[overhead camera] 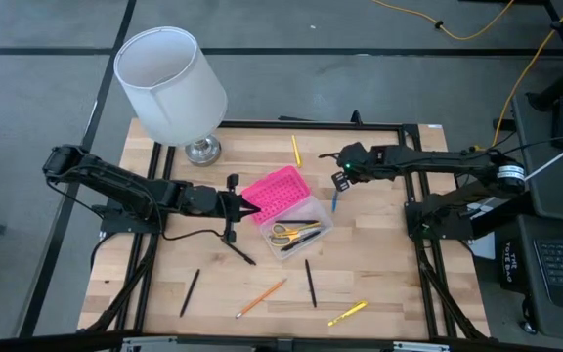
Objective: Pick & place school supplies into a supply box
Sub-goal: Put the blue pen into the supply box
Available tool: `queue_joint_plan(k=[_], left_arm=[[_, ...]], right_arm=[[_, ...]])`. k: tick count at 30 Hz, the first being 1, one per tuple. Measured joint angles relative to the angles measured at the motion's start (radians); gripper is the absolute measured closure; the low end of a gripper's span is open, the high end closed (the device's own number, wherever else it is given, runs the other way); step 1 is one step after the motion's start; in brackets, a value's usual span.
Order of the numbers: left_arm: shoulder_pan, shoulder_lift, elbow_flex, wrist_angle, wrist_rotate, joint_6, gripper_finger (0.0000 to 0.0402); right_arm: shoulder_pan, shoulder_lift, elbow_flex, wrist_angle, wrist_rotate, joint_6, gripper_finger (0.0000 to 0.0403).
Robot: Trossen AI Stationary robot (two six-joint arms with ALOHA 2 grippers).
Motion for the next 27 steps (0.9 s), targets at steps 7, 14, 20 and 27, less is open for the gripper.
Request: queue_joint_plan(k=[7,14,20,27], left_arm=[[0.000,0.000,0.000,0.000,0.002,-0.050,0.0396],[0.000,0.000,0.000,0.000,0.002,-0.058,0.0396],[0.000,0.000,0.000,-0.001,0.001,-0.059,0.0396],[0.000,0.000,0.000,-0.001,0.001,-0.059,0.0396]], right_arm=[[-0.022,0.000,-0.070,0.082,-0.029,0.005,0.0286],[-0.022,0.000,-0.113,0.238,-0.037,0.060,0.0245],[-0.022,0.000,-0.134,0.240,-0.036,0.108,0.0249],[-0.022,0.000,-0.213,0.373,-0.036,0.110,0.0254]])
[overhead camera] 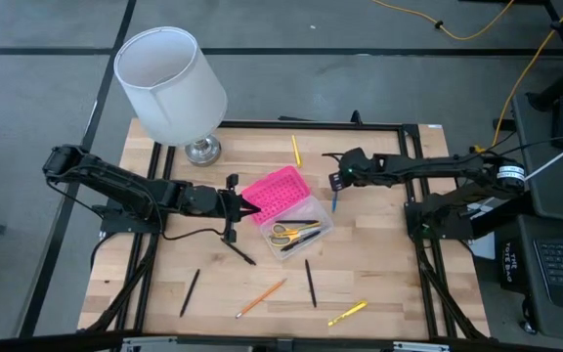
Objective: Pick & place school supplies into a supply box
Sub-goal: Put the blue pen into the supply box
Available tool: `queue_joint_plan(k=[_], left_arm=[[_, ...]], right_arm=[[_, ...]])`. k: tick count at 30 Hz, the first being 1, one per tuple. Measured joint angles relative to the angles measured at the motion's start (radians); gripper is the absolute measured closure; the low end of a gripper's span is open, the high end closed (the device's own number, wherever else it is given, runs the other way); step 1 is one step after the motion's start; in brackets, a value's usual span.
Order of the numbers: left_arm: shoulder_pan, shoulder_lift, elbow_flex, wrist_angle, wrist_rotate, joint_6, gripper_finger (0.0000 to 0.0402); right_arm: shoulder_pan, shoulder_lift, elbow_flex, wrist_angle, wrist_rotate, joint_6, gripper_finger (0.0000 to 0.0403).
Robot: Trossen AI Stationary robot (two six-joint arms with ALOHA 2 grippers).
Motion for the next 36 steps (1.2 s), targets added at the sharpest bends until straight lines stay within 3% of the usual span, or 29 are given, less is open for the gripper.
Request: queue_joint_plan(k=[12,20,28,36], left_arm=[[0.000,0.000,0.000,0.000,0.000,0.001,0.0396],[0.000,0.000,0.000,0.001,-0.001,0.002,0.0396],[0.000,0.000,0.000,0.001,-0.002,0.002,0.0396],[0.000,0.000,0.000,0.001,-0.002,0.002,0.0396]], right_arm=[[0.017,0.002,-0.080,0.110,-0.015,0.077,0.0254],[0.039,0.094,-0.078,0.151,-0.065,0.104,0.0254],[0.005,0.214,0.000,0.118,-0.071,0.097,0.0254],[-0.006,0.331,0.115,-0.054,-0.073,0.068,0.0254]])
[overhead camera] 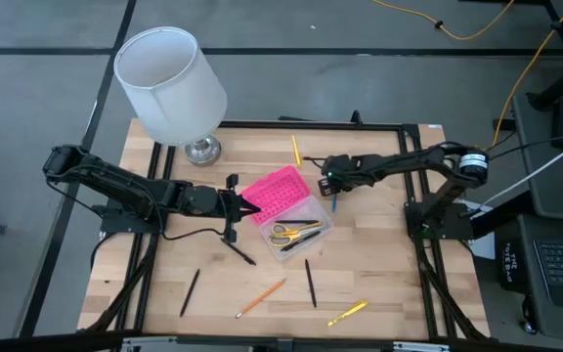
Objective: Pick & place school supplies into a supply box
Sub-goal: Put the blue pen into the supply box
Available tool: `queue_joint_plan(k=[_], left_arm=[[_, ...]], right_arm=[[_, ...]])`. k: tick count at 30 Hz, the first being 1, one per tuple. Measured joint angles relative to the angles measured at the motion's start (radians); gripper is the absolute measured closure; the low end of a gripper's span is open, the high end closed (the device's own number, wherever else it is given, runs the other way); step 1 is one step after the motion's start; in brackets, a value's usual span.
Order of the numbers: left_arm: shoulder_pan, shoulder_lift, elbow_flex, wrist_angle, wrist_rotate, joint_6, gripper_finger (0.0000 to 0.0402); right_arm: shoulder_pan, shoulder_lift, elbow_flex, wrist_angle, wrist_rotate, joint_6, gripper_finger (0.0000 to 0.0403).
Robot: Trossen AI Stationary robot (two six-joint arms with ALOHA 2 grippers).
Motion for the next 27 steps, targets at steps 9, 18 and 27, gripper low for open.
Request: queue_joint_plan(k=[9,18,27], left_arm=[[0.000,0.000,0.000,0.000,0.001,-0.001,0.0396],[0.000,0.000,0.000,0.000,0.002,-0.053,0.0396],[0.000,0.000,0.000,0.000,0.002,-0.053,0.0396]], right_arm=[[-0.001,0.019,0.048,-0.036,-0.006,-0.116,0.0254],[-0.001,0.021,0.050,-0.040,-0.003,-0.201,0.0292],[0.000,0.021,0.050,-0.034,0.026,-0.262,0.0372]])
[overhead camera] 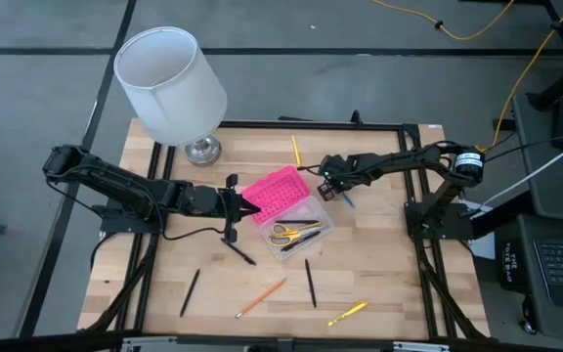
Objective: Pick & place school supplies into a supply box
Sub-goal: Put the blue pen into the supply box
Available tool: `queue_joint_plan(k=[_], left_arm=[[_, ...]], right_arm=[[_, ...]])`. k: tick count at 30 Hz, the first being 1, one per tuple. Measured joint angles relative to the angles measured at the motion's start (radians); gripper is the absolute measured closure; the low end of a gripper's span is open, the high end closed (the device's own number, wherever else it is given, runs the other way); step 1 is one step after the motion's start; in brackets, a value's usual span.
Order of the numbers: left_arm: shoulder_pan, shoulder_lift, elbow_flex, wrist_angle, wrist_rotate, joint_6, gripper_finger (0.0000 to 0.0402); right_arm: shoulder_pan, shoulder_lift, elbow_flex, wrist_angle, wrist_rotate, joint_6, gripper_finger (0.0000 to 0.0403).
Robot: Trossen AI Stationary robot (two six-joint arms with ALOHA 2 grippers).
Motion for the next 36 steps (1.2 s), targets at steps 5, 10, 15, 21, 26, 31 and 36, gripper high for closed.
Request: queue_joint_plan(k=[5,10,15,21,26,31,36], left_arm=[[0.000,0.000,0.000,0.000,0.000,0.000,0.0396],[0.000,0.000,0.000,0.000,-0.001,0.000,0.0396],[0.000,0.000,0.000,0.000,-0.001,0.000,0.0396],[0.000,0.000,0.000,0.000,-0.001,-0.035,0.0396],[0.000,0.000,0.000,0.000,-0.001,-0.054,0.0396],[0.000,0.000,0.000,0.000,0.000,-0.055,0.0396],[0.000,0.000,0.000,0.000,0.004,-0.055,0.0396]], right_arm=[[0.000,-0.004,-0.001,0.001,0.002,-0.051,0.0384],[0.000,-0.026,-0.006,0.002,0.010,-0.097,0.0371],[0.016,-0.066,-0.005,0.001,0.012,-0.131,0.0380],[0.061,-0.158,-0.005,0.007,0.009,-0.180,0.0380],[0.107,-0.271,-0.004,0.040,0.008,-0.235,0.0376],[0.166,-0.403,-0.003,0.075,0.010,-0.315,0.0380],[0.263,-0.525,-0.018,0.135,0.097,-0.341,0.0377]])
